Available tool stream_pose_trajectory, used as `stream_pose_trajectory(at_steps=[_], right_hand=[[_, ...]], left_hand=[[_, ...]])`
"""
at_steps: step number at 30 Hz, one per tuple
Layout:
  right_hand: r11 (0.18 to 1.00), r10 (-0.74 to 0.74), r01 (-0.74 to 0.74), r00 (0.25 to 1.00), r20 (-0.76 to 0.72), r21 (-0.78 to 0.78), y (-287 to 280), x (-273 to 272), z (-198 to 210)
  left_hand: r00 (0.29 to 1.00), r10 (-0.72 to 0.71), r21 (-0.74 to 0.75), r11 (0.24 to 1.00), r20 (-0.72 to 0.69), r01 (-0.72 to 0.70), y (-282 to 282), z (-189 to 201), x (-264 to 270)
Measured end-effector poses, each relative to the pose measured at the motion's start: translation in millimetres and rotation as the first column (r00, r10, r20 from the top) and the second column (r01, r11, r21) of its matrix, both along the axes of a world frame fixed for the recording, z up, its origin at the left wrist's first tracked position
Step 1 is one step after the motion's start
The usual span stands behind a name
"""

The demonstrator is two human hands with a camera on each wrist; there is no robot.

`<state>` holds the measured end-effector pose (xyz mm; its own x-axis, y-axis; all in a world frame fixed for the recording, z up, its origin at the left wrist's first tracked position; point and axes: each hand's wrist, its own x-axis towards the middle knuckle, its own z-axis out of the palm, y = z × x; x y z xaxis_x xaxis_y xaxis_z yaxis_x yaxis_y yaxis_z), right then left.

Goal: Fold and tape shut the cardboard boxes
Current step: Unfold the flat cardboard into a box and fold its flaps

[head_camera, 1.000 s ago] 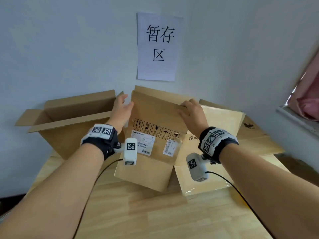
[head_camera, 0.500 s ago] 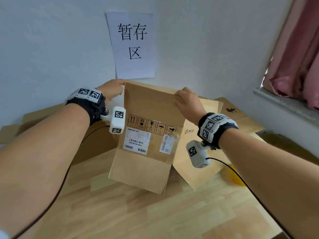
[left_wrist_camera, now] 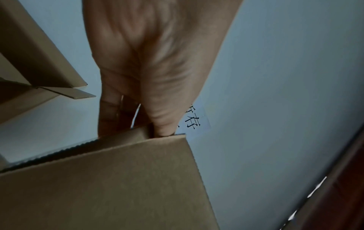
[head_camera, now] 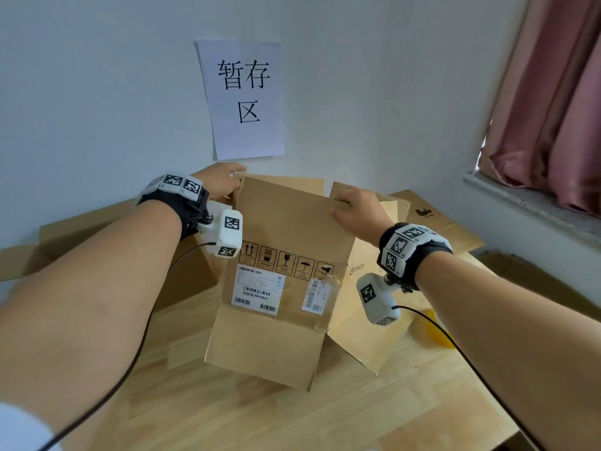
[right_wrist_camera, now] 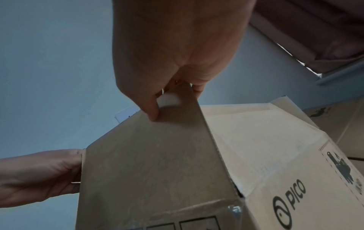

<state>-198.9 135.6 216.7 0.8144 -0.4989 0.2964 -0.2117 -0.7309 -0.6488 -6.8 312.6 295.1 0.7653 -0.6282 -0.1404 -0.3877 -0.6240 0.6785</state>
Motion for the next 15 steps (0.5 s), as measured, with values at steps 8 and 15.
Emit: stream_pose_trajectory(at_steps=[8, 15], right_hand=[[0.991, -0.009, 0.019, 0.997, 0.080, -0.134, 3.7, -13.2, 10.4], [0.957, 0.006, 0.071, 0.965, 0.262, -0.282, -7.0, -3.5, 47.7]], left_hand=[[0.996, 0.045, -0.104, 0.994, 0.072, -0.038, 2.9, -2.9, -8.4], [0.949, 0.248, -0.423, 0.894, 0.193, -0.147, 16.5, 21.5, -20.3]])
